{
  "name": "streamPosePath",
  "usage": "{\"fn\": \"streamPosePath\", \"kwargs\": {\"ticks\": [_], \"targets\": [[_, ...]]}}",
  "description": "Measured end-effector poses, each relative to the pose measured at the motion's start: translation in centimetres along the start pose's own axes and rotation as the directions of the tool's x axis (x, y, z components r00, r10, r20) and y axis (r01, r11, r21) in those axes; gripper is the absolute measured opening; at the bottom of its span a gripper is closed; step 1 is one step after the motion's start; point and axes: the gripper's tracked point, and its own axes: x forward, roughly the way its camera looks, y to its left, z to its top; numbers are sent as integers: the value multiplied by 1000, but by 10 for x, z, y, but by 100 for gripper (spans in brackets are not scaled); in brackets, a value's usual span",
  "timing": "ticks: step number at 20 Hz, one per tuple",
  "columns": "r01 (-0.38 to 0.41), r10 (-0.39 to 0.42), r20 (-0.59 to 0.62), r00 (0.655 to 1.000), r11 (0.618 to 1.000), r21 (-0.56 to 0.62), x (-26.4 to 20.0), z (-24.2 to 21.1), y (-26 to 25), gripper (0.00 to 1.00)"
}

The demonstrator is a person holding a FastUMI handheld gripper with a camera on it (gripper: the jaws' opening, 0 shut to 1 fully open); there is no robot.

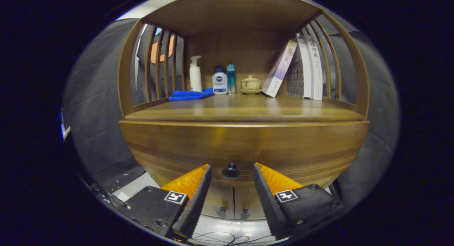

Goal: Pull open the drawer, take out the items inside it, and place them on the countertop above the cabinet.

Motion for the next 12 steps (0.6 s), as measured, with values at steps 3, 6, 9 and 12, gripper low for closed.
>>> {"fn": "streamPosePath", "kwargs": {"ticks": [3, 6, 9, 12], "targets": [[25, -24, 11, 1000, 998, -52, 7, -4, 5, 66], [89, -87, 26, 996, 992, -90, 9, -5, 0, 55], [109, -109, 37, 993, 994, -8, 9, -5, -3, 35], [115, -115, 56, 992, 993, 13, 10, -4, -3, 30]]}}
